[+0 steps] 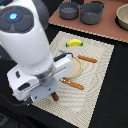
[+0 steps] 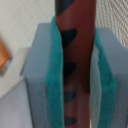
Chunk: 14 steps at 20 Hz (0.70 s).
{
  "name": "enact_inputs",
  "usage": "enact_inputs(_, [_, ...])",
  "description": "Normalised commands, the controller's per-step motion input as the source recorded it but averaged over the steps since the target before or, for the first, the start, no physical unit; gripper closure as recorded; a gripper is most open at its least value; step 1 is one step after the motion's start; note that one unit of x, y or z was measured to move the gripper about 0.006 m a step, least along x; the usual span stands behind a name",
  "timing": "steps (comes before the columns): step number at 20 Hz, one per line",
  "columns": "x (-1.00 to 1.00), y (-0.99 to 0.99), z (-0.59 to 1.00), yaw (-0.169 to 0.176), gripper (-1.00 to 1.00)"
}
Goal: Interact with the objects in diverse but meaningful ways.
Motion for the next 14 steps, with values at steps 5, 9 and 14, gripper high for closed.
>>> enact_inputs(5, [-0.43, 0.81, 0.57, 0.077, 1.00])
enact_inputs(9, [-0.56, 0.84, 0.33, 0.046, 1.00])
enact_inputs(14, [-0.51, 0.86, 0.25, 0.039, 1.00])
